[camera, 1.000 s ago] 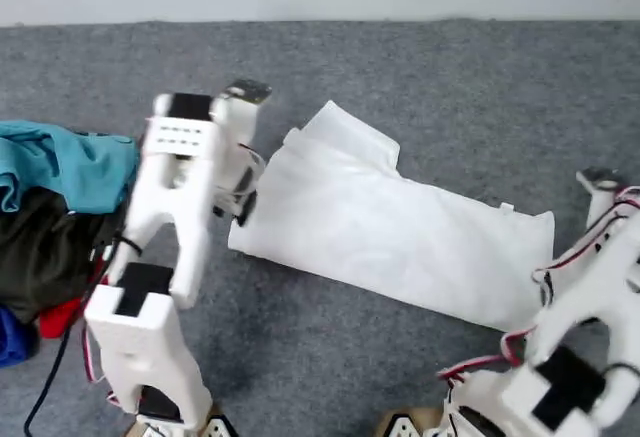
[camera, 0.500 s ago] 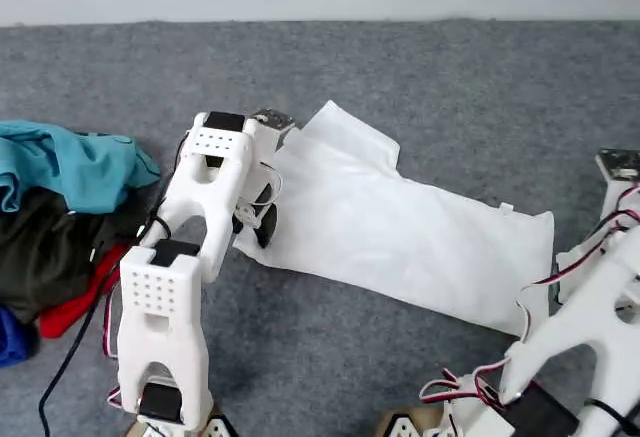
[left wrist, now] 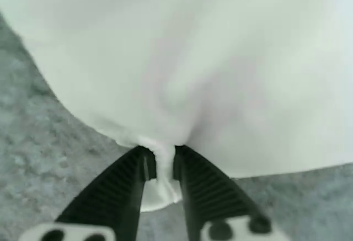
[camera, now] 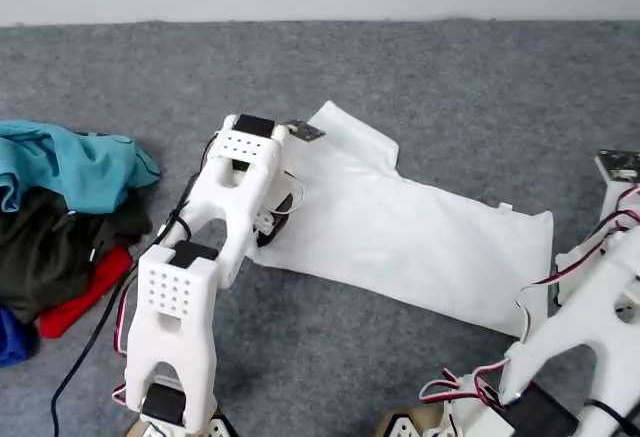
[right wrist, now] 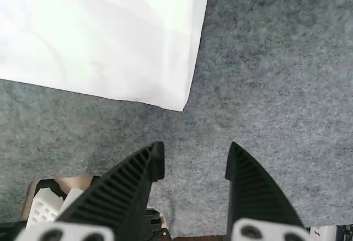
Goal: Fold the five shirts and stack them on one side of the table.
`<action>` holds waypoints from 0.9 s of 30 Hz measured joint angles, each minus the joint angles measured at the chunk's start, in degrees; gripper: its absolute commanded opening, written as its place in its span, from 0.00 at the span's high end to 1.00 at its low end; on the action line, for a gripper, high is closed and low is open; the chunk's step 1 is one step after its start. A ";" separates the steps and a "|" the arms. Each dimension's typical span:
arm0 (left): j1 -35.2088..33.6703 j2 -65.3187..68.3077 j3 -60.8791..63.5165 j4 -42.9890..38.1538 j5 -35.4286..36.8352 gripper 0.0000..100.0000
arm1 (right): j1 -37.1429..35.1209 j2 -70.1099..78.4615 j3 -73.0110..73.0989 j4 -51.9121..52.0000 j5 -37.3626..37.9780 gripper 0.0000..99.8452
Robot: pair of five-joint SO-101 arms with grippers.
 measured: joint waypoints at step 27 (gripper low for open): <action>-11.96 -26.20 33.76 2.02 -15.12 0.98 | -12.92 0.00 0.00 -0.35 -6.33 0.81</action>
